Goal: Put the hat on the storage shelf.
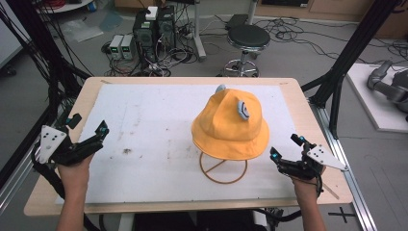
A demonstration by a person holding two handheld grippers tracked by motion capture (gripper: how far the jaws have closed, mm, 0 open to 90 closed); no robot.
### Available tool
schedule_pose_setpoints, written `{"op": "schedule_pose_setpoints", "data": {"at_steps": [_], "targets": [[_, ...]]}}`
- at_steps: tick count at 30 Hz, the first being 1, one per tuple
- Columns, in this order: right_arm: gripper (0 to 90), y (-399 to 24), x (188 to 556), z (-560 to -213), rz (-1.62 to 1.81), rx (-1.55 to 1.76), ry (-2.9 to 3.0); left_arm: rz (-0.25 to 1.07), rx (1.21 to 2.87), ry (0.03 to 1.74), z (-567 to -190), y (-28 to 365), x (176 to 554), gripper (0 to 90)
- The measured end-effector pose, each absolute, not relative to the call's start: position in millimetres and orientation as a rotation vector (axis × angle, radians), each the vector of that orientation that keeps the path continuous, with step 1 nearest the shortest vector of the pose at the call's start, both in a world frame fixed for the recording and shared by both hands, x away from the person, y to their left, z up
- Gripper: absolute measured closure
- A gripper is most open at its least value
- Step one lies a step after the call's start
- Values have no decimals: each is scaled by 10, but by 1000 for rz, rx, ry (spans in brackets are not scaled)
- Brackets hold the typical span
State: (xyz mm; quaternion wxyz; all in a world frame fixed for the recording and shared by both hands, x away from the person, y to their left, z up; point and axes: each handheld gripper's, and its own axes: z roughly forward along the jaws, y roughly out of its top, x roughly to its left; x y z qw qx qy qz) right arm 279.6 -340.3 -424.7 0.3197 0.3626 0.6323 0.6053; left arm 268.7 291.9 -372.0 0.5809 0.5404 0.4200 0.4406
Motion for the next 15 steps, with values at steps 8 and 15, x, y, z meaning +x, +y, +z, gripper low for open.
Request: {"op": "schedule_pose_setpoints", "data": {"at_steps": [8,15], "targets": [[41,-3411,2792,-4245,1601,944,1645,1035,1244,1036,-4014,2981,2602,157],[41,-3409,2788,-4243,1593,944,1646,1026,1260,1047,-4110,3021,2561,158]]}}
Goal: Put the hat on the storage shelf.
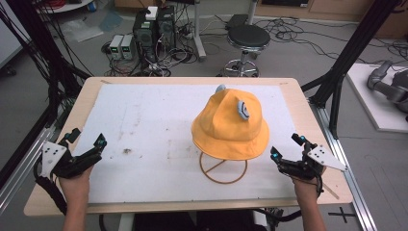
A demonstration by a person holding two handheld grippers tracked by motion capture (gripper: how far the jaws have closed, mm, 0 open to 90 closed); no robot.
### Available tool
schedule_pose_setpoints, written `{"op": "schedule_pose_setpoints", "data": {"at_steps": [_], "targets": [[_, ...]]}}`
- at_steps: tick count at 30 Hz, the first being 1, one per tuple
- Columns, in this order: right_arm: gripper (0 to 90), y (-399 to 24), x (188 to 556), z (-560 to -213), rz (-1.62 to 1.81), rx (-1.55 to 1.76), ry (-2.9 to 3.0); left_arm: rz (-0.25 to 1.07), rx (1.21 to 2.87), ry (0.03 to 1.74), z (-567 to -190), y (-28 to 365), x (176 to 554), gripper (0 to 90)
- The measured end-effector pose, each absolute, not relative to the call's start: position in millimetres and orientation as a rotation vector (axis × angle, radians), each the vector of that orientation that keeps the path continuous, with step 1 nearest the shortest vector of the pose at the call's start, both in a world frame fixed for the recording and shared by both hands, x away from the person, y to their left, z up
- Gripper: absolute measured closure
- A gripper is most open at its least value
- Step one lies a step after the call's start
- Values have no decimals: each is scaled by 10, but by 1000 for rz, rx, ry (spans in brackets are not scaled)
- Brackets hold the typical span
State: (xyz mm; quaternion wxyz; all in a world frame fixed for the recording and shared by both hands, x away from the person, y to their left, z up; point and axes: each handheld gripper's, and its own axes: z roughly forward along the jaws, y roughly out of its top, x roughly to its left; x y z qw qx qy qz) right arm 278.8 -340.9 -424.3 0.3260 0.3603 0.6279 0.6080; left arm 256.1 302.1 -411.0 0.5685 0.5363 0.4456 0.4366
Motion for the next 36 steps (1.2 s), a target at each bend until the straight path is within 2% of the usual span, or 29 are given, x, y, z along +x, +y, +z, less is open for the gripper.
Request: {"op": "schedule_pose_setpoints", "data": {"at_steps": [36], "targets": [[41,-3361,2784,-4246,1588,934,1654,975,1329,1035,-4183,2972,2574,157]]}}
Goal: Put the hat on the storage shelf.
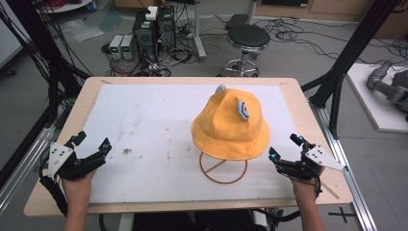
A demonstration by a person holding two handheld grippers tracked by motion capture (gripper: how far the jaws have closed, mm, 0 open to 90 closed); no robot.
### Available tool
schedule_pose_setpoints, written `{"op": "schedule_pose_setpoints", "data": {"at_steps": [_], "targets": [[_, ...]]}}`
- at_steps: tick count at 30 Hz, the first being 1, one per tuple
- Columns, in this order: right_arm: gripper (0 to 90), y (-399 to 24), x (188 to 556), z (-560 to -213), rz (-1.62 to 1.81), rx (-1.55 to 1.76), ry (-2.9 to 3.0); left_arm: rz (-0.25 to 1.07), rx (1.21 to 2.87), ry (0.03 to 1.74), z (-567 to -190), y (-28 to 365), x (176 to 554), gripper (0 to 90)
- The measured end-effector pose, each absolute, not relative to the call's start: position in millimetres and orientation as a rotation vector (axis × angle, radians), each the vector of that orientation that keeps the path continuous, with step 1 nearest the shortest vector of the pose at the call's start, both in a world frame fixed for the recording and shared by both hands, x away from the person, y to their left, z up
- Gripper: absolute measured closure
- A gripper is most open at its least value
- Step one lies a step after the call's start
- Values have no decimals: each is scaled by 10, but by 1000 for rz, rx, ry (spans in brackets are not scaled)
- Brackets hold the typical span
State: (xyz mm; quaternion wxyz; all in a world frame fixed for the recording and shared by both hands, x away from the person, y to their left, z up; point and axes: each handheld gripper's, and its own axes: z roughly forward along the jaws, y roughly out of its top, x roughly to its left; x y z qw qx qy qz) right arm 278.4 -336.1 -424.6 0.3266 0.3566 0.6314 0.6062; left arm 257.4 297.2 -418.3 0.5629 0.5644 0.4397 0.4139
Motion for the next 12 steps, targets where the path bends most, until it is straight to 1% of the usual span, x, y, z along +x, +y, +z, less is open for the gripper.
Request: {"op": "schedule_pose_setpoints", "data": {"at_steps": [12], "targets": [[41,-3360,2793,-4243,1569,950,1640,932,1359,1016,-4171,2899,2595,157]]}}
